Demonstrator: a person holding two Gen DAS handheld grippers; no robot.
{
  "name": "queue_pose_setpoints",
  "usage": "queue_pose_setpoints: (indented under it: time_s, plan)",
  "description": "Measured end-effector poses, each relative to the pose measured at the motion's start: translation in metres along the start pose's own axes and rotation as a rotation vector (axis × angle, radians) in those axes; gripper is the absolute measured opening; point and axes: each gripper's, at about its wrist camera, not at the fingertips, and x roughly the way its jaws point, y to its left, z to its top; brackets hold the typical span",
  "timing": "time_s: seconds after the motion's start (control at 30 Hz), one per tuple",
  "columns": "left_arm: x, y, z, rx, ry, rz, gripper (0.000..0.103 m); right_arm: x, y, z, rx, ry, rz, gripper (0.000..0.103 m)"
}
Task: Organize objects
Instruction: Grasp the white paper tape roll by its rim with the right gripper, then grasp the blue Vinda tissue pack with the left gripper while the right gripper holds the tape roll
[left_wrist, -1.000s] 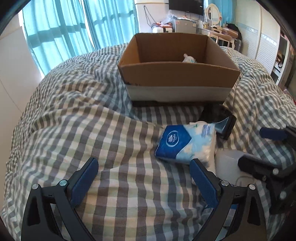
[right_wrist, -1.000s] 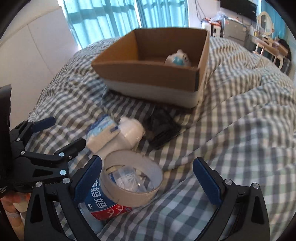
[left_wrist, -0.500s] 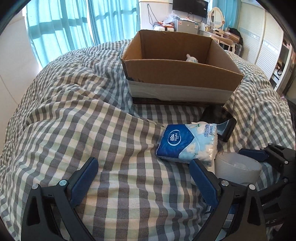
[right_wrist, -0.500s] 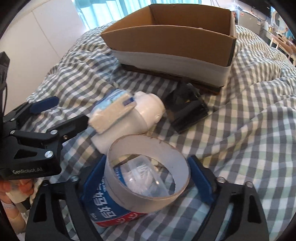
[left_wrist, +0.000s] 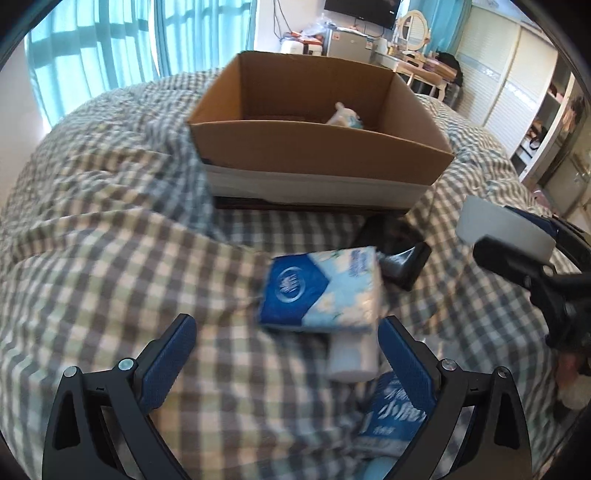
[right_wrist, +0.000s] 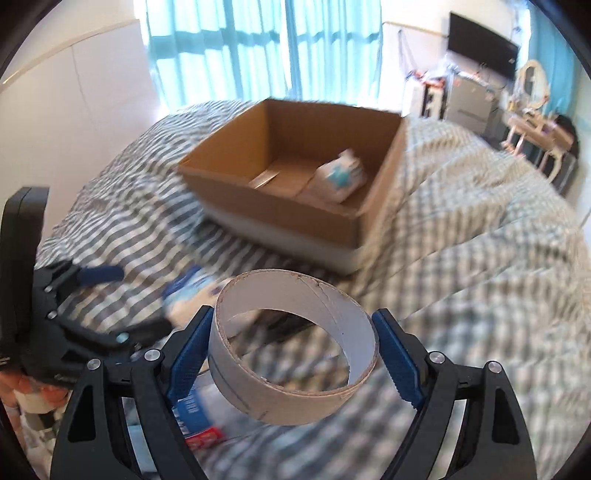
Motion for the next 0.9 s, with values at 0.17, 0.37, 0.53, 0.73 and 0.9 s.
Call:
queue_pose_setpoints:
  time_s: [0.17, 0.37, 0.53, 0.73, 0.9]
  plan:
    - [0.02, -0.005, 0.012, -0.012, 0.033, -0.019, 0.101, 0.011, -0.02, -0.004, 0.071, 0.012, 0.034, 0.085]
    - [0.051, -0.014, 0.013, -0.003, 0.103, -0.043, 0.1, 0.018, -0.022, -0.011, 0.072, 0.026, 0.061, 0.085]
    - [0.053, -0.031, 0.006, 0.06, 0.119, -0.072, 0.071, 0.021, -0.024, -0.014, 0.092, 0.031, 0.073, 0.085]
    - [0.043, -0.037, -0.001, 0.073, 0.106, -0.071, 0.066, 0.017, -0.022, -0.015, 0.09, 0.02, 0.061, 0.085]
    - [0.023, -0.026, 0.001, 0.025, 0.052, -0.081, 0.066, 0.016, -0.021, -0.016, 0.082, 0.022, 0.047, 0.085]
